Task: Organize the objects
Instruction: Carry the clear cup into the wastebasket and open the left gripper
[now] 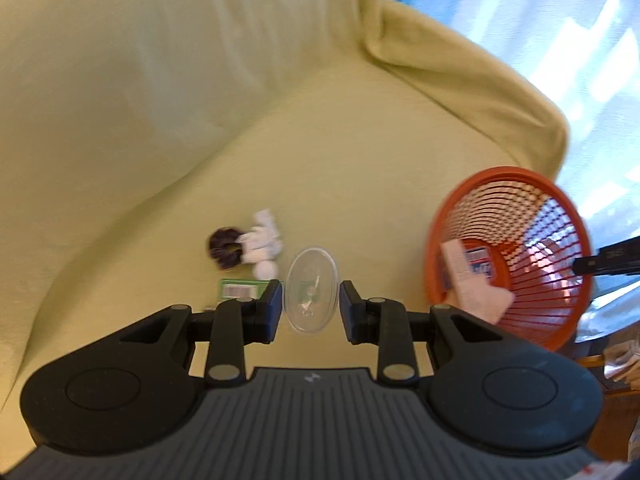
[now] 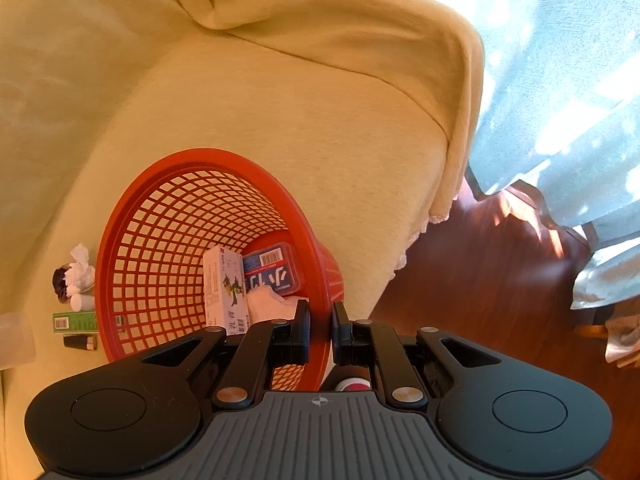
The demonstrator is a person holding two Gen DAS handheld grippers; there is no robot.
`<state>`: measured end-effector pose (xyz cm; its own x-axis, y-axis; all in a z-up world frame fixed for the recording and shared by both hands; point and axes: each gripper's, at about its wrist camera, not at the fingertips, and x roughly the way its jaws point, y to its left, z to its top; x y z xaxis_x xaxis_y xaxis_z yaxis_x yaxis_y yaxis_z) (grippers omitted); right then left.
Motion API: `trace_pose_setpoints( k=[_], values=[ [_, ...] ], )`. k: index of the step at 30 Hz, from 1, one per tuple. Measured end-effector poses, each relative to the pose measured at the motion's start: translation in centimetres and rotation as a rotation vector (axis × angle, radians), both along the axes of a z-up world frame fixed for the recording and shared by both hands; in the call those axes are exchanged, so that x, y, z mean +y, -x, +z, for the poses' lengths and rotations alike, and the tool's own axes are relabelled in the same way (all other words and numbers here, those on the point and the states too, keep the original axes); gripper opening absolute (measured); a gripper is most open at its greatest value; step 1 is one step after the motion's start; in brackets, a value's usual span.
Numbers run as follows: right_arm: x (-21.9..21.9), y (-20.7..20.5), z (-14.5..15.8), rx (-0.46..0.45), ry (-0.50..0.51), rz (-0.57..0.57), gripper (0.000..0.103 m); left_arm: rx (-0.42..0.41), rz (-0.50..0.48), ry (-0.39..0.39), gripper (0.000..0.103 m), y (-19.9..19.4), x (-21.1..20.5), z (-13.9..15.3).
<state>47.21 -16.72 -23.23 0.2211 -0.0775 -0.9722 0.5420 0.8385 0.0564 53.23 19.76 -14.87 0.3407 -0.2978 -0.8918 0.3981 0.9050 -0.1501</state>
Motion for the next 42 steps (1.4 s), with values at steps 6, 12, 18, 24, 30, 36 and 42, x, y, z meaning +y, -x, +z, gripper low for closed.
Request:
trace_pose_setpoints(
  k=[6,12,18,24,30,36,42],
  values=[
    [-0.4,0.1,-0.3,-0.001,-0.008,0.017,0.007,0.013,-0.013,0.014,0.026,1.5,-3.0,0.7],
    [-0.7,0.1,-0.5,-0.002,-0.023,0.025,0.007,0.021,-0.021,0.019,0.026,2.3,-5.1,0.9],
    [-0.9,0.3,-0.5,-0.005,-0.034,0.049,0.007,0.021,-0.022,0.015,0.026,2.6,-6.8,0.9],
    [-1.3,0.2,-0.7,-0.005,-0.045,0.074,0.007,0.025,-0.02,0.016,0.026,2.7,-8.3,1.0],
    [-1.5,0.0,-0.8,-0.005,-0.046,0.092,0.007,0.039,-0.034,0.015,0.026,2.9,-10.0,0.8],
    [-1.6,-0.1,-1.0,-0.006,-0.049,0.105,0.007,0.05,-0.057,0.02,0.026,3.1,-12.0,0.7],
    [-1.5,-0.1,-0.9,-0.012,-0.051,0.118,0.007,0.065,-0.065,0.027,0.026,3.2,-13.5,0.7]
  ],
)
